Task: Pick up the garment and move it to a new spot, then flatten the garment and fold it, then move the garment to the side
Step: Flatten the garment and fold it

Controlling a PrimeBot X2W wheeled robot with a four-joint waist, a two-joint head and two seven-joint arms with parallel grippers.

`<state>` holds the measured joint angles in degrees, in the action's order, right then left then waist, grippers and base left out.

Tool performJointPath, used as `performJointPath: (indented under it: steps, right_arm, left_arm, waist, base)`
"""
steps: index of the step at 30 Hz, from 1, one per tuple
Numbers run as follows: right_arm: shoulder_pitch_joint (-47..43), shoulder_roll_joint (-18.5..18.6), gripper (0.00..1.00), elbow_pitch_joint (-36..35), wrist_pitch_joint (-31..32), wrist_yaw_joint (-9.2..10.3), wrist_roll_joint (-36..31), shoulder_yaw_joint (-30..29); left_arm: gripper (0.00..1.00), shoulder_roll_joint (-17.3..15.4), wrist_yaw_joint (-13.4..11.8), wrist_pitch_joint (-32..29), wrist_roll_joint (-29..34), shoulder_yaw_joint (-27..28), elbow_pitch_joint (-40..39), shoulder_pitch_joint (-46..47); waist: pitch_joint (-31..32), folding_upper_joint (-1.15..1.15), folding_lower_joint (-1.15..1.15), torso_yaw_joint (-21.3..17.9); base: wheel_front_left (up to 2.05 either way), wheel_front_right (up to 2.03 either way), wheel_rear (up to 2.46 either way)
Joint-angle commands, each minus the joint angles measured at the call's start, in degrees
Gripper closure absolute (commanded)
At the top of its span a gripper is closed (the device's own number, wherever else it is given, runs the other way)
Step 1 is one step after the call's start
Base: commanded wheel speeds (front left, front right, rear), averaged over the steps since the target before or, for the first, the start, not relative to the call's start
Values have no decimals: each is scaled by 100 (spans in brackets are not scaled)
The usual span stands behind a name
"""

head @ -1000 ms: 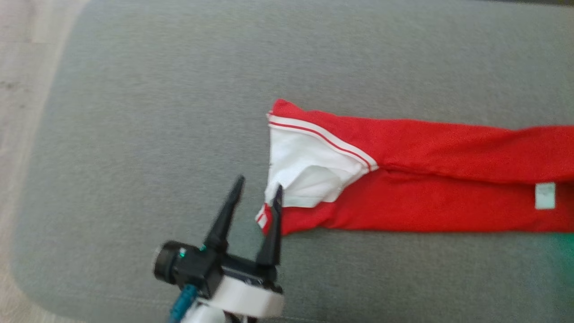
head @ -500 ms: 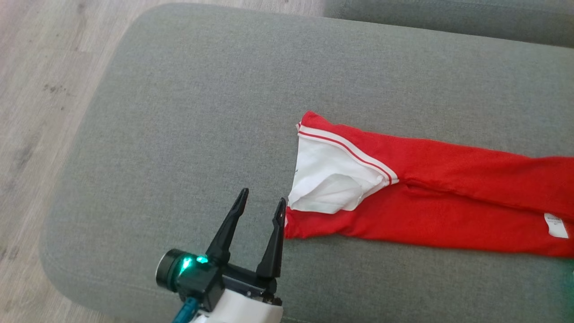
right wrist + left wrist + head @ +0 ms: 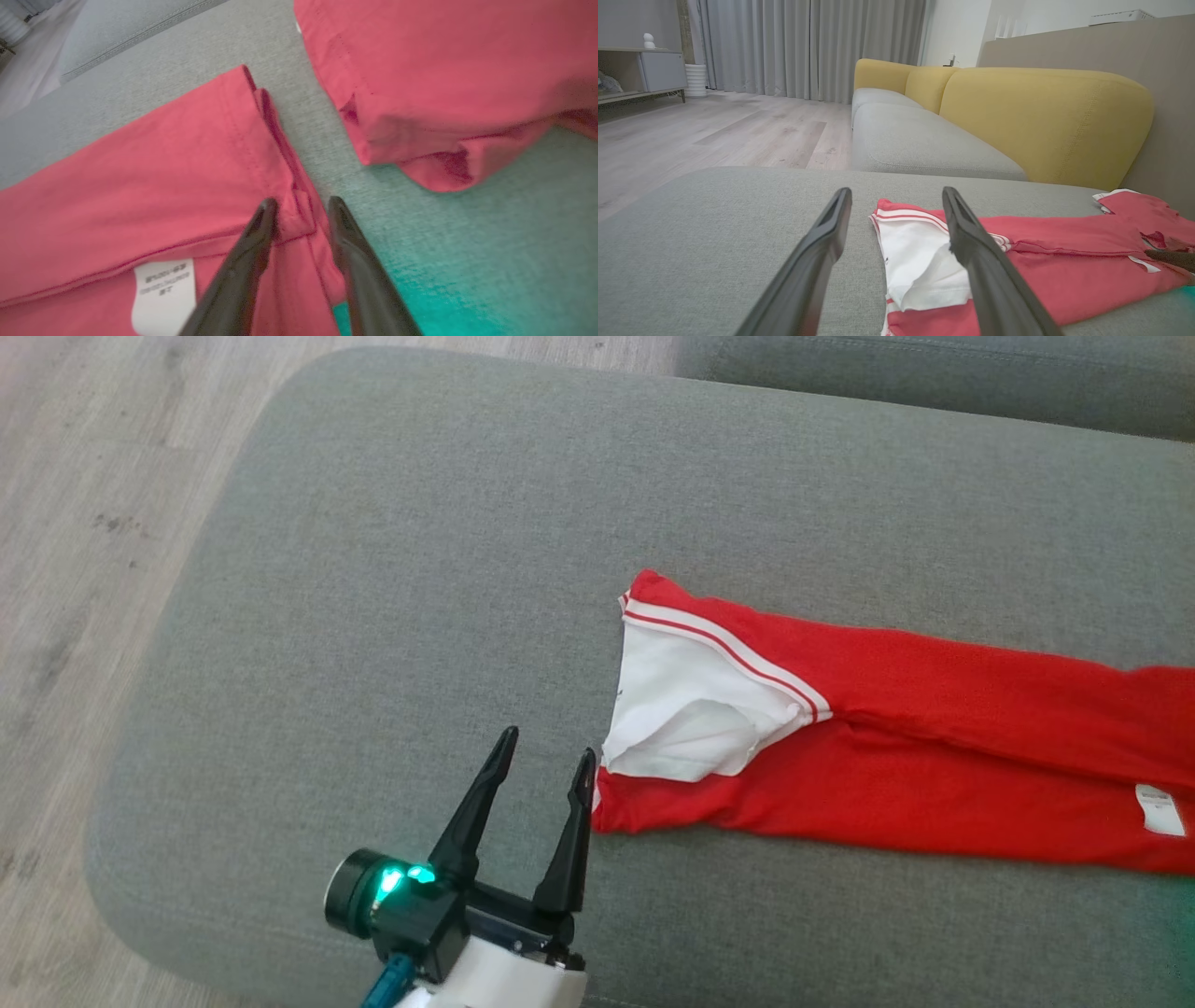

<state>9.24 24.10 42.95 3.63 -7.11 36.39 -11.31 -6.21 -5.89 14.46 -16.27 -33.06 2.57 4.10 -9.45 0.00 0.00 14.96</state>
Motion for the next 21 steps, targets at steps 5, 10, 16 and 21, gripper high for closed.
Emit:
performJointPath:
  steps: [5,10,16,21]
  right_arm:
    - [42,34,100,-276,262,-37,84,254]
    - [25,196,100,-474,109,-37,50,162]
    - [-216,529,100,-871,69,-37,137,-189]
    - [-409,698,100,-1754,384,-37,188,-444]
  left_arm:
    - [0,139,140,53,144,328,-133,-30]
    - [0,199,226,53,230,432,-99,-64]
    - [0,235,300,53,322,569,-82,-148]
    - [0,257,387,53,431,683,-157,-220]
  waist:
    - [-10,0,0,-42]
    - [39,0,0,-75]
    - [126,0,0,-187]
    - [186,0,0,-392]
  base:
    - [0,0,0]
    - [0,0,0]
    - [0,0,0]
    - [0,0,0]
